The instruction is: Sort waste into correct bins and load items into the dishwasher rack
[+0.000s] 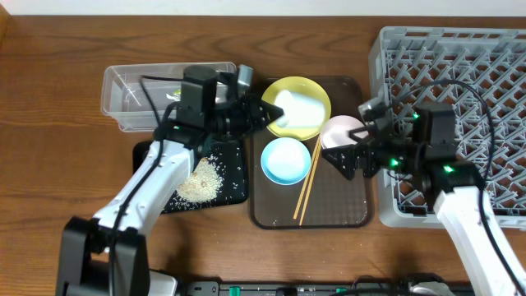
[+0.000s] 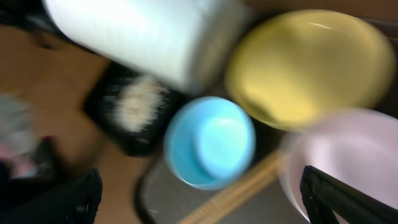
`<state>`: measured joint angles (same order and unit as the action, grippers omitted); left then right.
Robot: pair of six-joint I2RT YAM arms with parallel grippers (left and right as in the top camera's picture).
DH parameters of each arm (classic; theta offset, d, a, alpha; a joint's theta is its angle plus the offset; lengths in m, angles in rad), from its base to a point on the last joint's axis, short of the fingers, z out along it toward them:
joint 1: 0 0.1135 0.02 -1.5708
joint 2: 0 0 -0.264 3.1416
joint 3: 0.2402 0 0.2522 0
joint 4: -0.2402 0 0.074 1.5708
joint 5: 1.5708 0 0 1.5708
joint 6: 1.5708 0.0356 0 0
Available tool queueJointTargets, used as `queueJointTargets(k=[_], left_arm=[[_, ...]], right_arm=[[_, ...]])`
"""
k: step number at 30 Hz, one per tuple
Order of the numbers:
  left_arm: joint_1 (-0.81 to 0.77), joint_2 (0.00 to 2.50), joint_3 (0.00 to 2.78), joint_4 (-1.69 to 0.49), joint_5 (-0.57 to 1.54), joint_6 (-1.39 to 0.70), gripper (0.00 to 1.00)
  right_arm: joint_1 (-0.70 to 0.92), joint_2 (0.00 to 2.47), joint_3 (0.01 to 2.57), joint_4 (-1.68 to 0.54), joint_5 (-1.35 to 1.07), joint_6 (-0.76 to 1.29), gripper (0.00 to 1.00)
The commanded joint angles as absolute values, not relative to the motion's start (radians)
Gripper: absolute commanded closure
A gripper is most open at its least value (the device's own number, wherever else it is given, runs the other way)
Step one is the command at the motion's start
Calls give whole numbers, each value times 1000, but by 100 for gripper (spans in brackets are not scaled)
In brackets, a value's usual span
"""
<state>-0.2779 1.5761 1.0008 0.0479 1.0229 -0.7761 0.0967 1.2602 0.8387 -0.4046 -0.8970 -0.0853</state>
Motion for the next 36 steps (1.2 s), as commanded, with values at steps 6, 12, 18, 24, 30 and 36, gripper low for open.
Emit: queueJointTargets(k=[6,12,18,24,30,36], left_arm=[[-305,1598,1016,63,1356,-841,93],[-306,1598,1016,62,1370,-852,94],[-306,1598,1016,63,1369,-852,92],[-306,1598,1016,31,1214,-672,41],[-303,1592,1016,-236,716,-490,26],[-275,1462,1018,-414,495,-369,18]], right_arm=[[105,1353,855,-152,-1325,-106,8],[105,1353,855,-84,-1338,-64,32],[105,1353,855,-99,-1340,-64,42],[104,1353,855,-123,-1256,-56,44],[96,1343,858,-263,-928,-23,49],[6,1259,955,-540,-589,-23,77]])
